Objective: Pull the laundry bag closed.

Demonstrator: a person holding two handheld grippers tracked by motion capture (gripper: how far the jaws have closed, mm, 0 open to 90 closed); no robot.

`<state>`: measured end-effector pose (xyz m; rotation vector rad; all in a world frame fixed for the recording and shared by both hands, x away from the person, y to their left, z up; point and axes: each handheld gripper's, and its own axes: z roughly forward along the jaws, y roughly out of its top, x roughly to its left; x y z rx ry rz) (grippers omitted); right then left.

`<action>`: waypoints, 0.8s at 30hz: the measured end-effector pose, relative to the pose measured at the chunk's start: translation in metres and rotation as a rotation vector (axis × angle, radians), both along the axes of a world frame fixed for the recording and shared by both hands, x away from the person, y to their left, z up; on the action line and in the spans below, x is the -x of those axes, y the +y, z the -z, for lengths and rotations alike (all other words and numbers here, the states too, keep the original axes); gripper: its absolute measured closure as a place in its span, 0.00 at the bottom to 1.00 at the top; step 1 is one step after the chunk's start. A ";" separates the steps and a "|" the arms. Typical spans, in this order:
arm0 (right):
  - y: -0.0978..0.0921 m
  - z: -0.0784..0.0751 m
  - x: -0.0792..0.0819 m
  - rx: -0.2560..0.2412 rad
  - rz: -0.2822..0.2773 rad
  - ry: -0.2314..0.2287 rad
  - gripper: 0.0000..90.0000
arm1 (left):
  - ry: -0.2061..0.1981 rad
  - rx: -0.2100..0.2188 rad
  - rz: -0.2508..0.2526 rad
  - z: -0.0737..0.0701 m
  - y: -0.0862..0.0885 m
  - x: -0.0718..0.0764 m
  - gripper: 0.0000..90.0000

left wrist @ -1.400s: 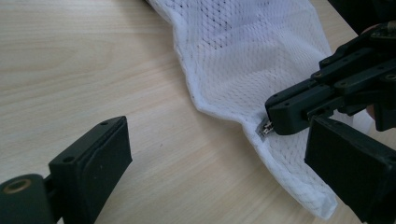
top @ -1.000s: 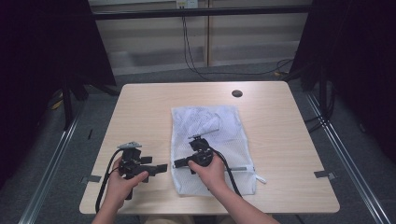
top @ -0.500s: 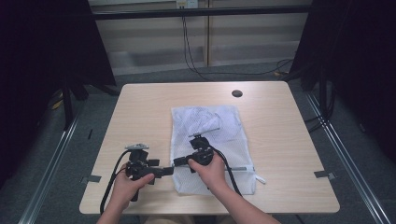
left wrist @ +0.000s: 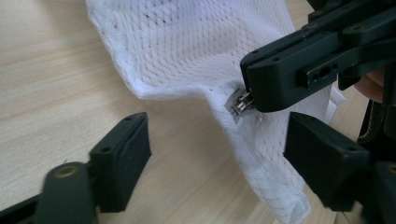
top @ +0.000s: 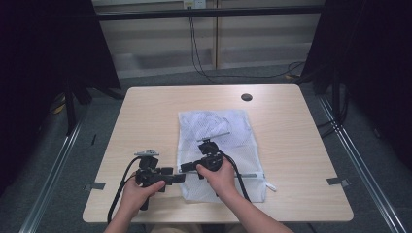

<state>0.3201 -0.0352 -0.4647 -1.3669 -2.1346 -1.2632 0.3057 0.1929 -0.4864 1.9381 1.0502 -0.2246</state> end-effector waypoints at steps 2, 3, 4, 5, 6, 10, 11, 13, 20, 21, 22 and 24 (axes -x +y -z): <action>-0.001 -0.001 0.000 0.000 0.002 -0.002 0.97 | 0.000 0.003 0.012 0.001 -0.002 0.000 0.29; -0.001 -0.002 0.000 -0.001 0.000 -0.001 0.97 | -0.002 0.005 0.009 0.001 -0.004 0.001 0.31; -0.001 -0.002 0.000 0.001 -0.002 -0.008 0.97 | -0.007 0.001 0.015 0.001 -0.004 0.001 0.32; -0.001 -0.003 0.000 0.002 -0.004 -0.011 0.97 | -0.009 -0.002 0.018 0.002 -0.005 0.001 0.34; -0.001 -0.005 0.000 0.001 0.000 -0.012 0.97 | -0.006 -0.005 0.021 0.002 -0.006 0.001 0.38; -0.001 -0.007 0.000 0.002 -0.003 -0.015 0.97 | 0.034 0.015 0.036 0.004 -0.007 0.000 0.50; -0.001 -0.008 0.000 -0.001 -0.005 -0.020 0.97 | 0.036 0.021 0.038 0.004 -0.007 0.000 0.52; -0.001 -0.009 0.000 0.002 -0.005 -0.022 0.97 | 0.042 0.037 0.045 0.004 -0.007 0.000 0.56; 0.000 -0.009 0.000 -0.001 -0.006 -0.022 0.97 | 0.042 0.058 0.061 0.005 -0.008 -0.001 0.63; 0.000 -0.009 0.000 0.000 -0.005 -0.023 0.97 | 0.041 0.056 0.059 0.006 -0.008 -0.001 0.64; 0.000 -0.009 0.000 0.000 -0.005 -0.024 0.97 | 0.051 0.065 0.060 0.006 -0.008 -0.001 0.65; 0.000 -0.009 0.000 0.001 -0.007 -0.020 0.97 | 0.044 0.069 0.060 0.006 -0.008 -0.002 0.67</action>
